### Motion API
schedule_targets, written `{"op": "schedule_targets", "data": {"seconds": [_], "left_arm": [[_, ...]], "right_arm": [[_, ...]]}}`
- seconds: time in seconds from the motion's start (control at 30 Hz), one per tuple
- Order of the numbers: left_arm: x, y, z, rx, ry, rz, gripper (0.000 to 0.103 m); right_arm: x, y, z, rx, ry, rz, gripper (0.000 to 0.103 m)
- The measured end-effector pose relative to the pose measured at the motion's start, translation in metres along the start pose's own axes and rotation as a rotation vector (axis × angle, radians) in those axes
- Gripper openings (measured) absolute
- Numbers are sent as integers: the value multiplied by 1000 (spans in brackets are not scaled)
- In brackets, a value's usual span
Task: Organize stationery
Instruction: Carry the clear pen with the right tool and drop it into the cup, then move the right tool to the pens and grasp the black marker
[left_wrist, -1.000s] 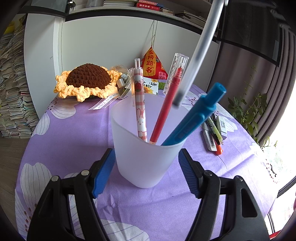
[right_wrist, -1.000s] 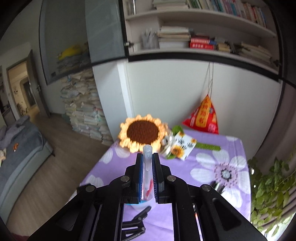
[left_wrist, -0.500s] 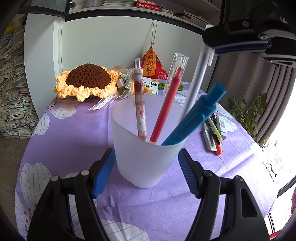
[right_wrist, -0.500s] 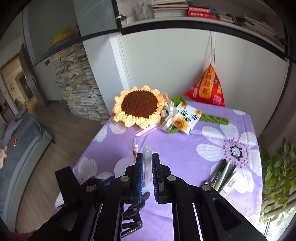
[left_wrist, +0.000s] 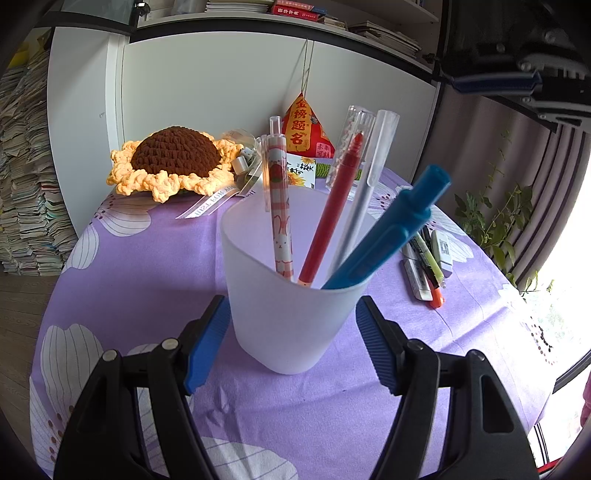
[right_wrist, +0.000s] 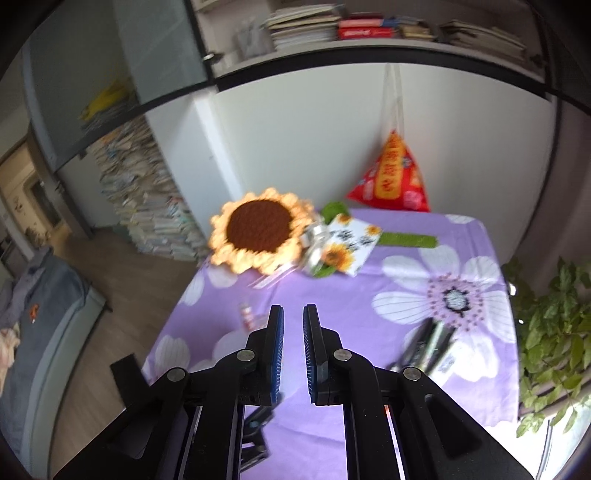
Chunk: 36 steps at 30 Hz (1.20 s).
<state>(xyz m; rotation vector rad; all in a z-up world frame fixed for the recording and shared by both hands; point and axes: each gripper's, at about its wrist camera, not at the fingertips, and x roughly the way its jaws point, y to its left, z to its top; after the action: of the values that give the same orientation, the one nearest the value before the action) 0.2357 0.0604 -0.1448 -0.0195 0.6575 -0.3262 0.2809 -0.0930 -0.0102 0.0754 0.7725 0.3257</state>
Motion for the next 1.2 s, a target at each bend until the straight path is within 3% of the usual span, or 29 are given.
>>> {"op": "schedule_targets", "data": {"seconds": [0.2,0.47,0.9,1.2], "left_arm": [[0,0,0,0,0,0,69],[0,0,0,0,0,0,69],[0,1,0,0,0,-1,69],[2,-4,0,4,1,-3,69]], "right_arm": [[25,-47,-1,96,72,-119,10],[81,-113,-15,250,244,-171,10],[147,-145,-25,345,399,-197,10],[150,-147,-33,386,444,-214,11]]}}
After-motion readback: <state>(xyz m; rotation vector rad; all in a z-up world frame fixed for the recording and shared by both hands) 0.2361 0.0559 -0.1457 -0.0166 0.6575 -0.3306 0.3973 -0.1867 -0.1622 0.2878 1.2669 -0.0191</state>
